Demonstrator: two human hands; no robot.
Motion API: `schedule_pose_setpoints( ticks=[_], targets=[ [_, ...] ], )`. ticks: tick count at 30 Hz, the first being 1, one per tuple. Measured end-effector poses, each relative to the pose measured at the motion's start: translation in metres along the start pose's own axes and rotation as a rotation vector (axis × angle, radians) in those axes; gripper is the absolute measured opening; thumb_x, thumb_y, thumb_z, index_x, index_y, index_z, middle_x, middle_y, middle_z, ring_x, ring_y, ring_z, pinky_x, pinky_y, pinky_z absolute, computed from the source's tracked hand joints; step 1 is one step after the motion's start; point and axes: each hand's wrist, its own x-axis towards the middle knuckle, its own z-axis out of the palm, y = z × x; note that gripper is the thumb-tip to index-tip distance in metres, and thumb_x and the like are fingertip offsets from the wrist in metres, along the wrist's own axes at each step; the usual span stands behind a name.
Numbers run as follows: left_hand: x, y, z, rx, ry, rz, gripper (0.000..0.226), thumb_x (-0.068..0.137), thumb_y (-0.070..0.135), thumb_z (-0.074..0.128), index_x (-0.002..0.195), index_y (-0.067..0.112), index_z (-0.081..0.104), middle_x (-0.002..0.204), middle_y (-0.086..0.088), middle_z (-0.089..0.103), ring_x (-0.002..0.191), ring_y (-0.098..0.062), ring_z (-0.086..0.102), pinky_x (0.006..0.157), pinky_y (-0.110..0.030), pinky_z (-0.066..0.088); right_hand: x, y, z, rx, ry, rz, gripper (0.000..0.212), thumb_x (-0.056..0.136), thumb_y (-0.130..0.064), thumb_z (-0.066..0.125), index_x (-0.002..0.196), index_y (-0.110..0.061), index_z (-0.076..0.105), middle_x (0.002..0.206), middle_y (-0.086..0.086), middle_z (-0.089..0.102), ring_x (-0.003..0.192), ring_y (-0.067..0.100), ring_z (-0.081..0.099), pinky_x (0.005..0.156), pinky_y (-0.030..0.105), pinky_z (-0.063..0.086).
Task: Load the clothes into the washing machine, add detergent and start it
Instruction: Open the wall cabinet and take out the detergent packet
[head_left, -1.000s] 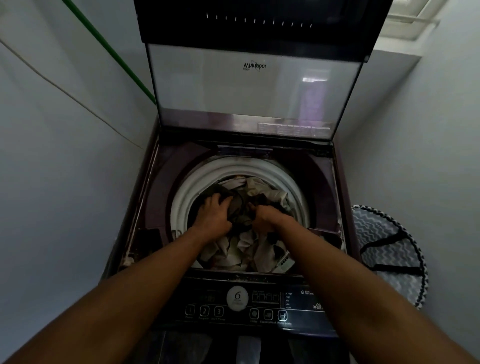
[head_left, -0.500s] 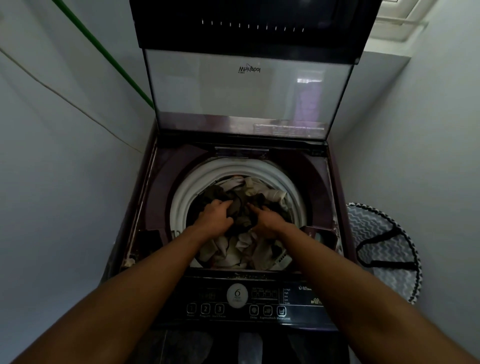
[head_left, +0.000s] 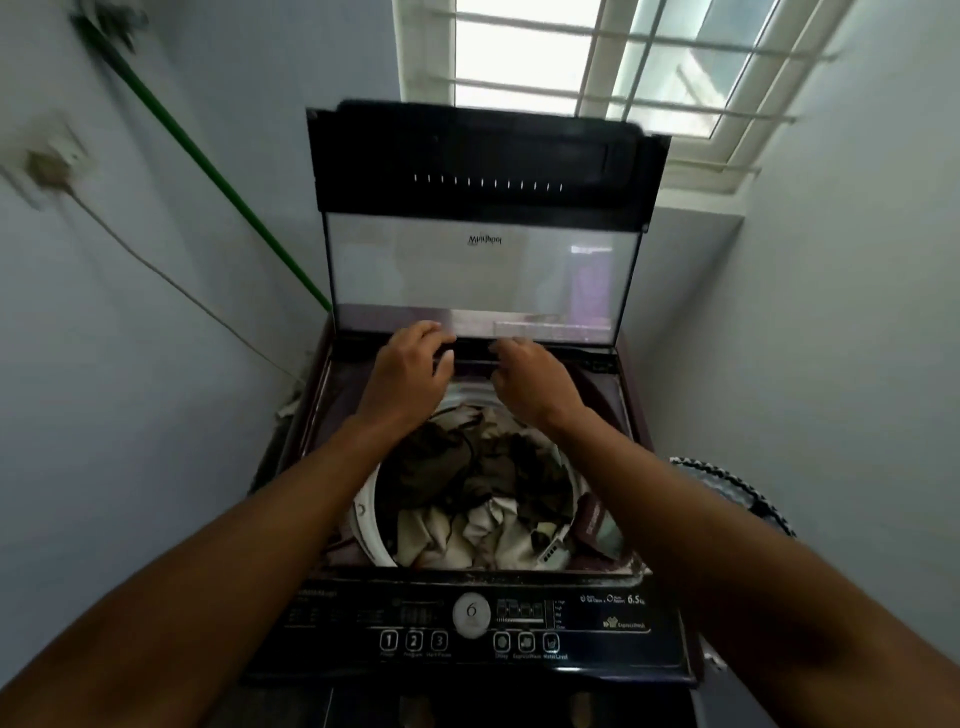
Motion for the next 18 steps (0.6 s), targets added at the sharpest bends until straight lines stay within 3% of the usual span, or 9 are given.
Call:
schedule_pose_setpoints(
  ticks=[3,8,13,18],
  targets=[
    [0.014,0.019,-0.048,0.074,0.082,0.050,0.032,0.096,0.025,0.054,0.123,0.010,0.065,0.128,-0.013,0.059,0.120,-0.029,0.053,0.104,-0.042,0.043,0.012,-0.025,-0.040,0.057,0.175,-0.100,0.032,0.093,-0.014,0.052,0.123,-0.008,0.059,0.118,0.012,0.063,0.102,0.029,0.062,0.083,0.041,0.054],
    [0.034,0.054,-0.146,0.214,0.303,0.161,0.038,0.096,0.032,0.047,0.125,0.013,0.063,0.129,-0.009,0.058,0.120,-0.027,0.052,0.102,-0.044,0.044,0.038,-0.071,-0.118,0.057,0.351,-0.260,0.040,0.094,-0.021,0.055,0.131,-0.006,0.053,0.123,0.015,0.056,0.113,0.031,0.055,0.089,0.045,0.052],
    [0.026,0.108,-0.255,0.348,0.559,0.147,0.036,0.096,0.031,0.048,0.123,0.014,0.063,0.123,-0.008,0.061,0.116,-0.025,0.054,0.102,-0.038,0.042,0.045,-0.127,-0.222,0.158,0.531,-0.458,0.040,0.094,-0.024,0.057,0.130,-0.006,0.053,0.124,0.017,0.055,0.118,0.034,0.052,0.096,0.045,0.048],
    [-0.012,0.168,-0.338,0.542,0.673,0.107,0.048,0.098,0.037,0.043,0.139,0.013,0.051,0.129,-0.008,0.058,0.117,-0.025,0.050,0.099,-0.041,0.042,0.019,-0.189,-0.299,0.285,0.721,-0.647,0.036,0.094,-0.024,0.056,0.126,-0.010,0.052,0.121,0.011,0.056,0.112,0.026,0.056,0.085,0.036,0.050]
  ],
)
